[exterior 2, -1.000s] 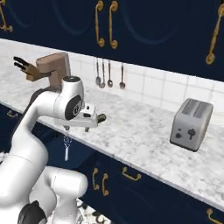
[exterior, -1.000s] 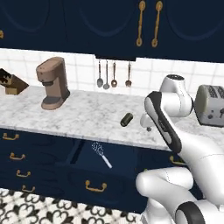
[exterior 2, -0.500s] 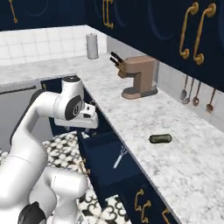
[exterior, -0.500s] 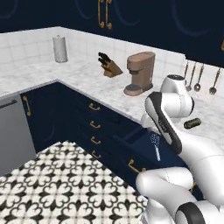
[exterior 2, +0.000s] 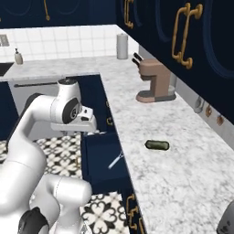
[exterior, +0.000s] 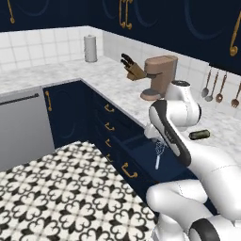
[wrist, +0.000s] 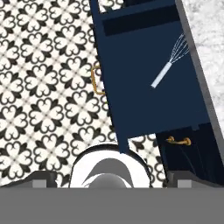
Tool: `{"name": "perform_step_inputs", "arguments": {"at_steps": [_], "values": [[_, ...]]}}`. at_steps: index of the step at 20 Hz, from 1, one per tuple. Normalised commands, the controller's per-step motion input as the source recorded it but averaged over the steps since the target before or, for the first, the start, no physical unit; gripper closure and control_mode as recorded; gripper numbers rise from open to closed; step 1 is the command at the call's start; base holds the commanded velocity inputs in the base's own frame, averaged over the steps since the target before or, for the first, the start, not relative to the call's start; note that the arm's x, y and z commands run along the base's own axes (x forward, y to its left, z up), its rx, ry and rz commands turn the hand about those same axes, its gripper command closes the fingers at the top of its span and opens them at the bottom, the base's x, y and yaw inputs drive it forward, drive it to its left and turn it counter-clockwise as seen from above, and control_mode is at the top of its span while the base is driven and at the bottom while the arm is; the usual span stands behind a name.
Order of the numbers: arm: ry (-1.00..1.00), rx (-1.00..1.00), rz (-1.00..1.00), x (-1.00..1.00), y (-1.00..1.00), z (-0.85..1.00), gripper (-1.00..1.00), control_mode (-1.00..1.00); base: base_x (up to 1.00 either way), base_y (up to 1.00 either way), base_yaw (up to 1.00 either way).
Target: Pick the whisk from the drawer and place it on the counter.
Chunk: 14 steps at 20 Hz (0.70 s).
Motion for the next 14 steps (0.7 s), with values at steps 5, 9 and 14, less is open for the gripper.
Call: {"name": "perform_step_inputs", "arguments": {"at_steps": [5,9,14], "values": [[0.05,0.0,0.02,0.0,0.0,0.0,-1.0,-1.0,-0.16,-0.13,0.07],[0.41,-0.1,0.11,0.36,0.0,-0.03,-1.0,-1.0,0.0,0.0,0.0],[0.31,-0.02,0.12,0.53,0.0,-0.37,-1.0,-1.0,0.0,0.0,0.0]]}}
